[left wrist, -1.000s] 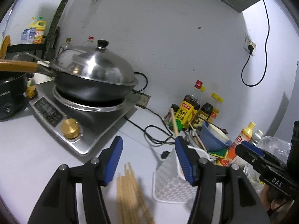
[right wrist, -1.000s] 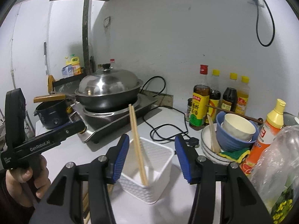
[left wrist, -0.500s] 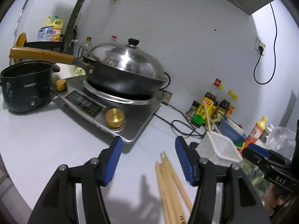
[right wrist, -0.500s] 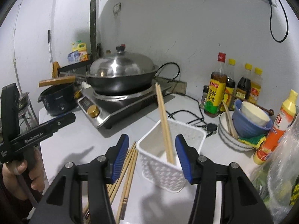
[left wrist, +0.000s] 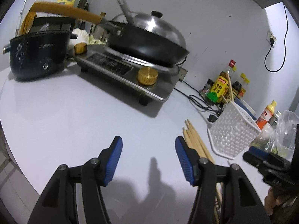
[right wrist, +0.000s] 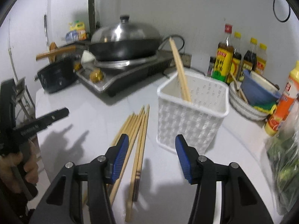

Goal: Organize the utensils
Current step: 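Withdraw the right gripper from the holder back toward the chopsticks, then close the right gripper on another wooden chopstick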

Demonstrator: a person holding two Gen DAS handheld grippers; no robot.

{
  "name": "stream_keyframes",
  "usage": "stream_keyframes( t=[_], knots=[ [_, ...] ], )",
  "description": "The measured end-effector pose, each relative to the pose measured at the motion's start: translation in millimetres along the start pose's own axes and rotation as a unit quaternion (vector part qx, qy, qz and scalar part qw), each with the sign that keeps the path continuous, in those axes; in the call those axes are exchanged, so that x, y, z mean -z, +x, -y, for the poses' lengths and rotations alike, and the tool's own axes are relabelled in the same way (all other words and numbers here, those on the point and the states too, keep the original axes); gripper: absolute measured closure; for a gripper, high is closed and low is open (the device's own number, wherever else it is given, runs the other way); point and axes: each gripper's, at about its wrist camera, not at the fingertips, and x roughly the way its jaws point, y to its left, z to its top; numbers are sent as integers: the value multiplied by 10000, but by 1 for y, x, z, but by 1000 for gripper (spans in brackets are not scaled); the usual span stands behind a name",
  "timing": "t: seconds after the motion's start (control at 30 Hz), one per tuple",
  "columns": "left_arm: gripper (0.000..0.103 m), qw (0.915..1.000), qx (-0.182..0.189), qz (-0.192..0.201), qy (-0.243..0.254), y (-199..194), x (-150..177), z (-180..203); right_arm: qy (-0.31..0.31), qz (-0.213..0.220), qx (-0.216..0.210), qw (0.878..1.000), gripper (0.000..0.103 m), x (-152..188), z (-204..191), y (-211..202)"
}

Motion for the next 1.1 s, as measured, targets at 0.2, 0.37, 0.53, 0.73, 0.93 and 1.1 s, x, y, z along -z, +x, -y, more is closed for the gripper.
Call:
stream_keyframes(
  t=[0.2, 0.37, 0.53, 0.73, 0.93, 1.1],
  knots=[
    [44, 10000, -8, 8, 7, -3, -1, -9, 4, -439, 82, 9990, 54, 15, 0, 35],
    [44, 9999, -46, 3, -105, -2, -4, -19, -112, -664, 104, 9977, 61, 17, -6, 57],
    [44, 9999, -26, -45, -152, 0, -4, -25, -250, -787, 105, 9965, 77, 11, -16, 71],
    [44, 9998, -25, -86, -180, 2, -6, -30, -241, -910, 161, 9954, 83, 5, -17, 85],
    [44, 9997, 12, -113, -212, 4, -7, -32, -220, -942, 193, 9951, 83, 1, -18, 91],
    [44, 9997, 21, -145, -195, 4, -6, -32, -5, -952, 82, 9954, 83, 0, -10, 93]
  ],
)
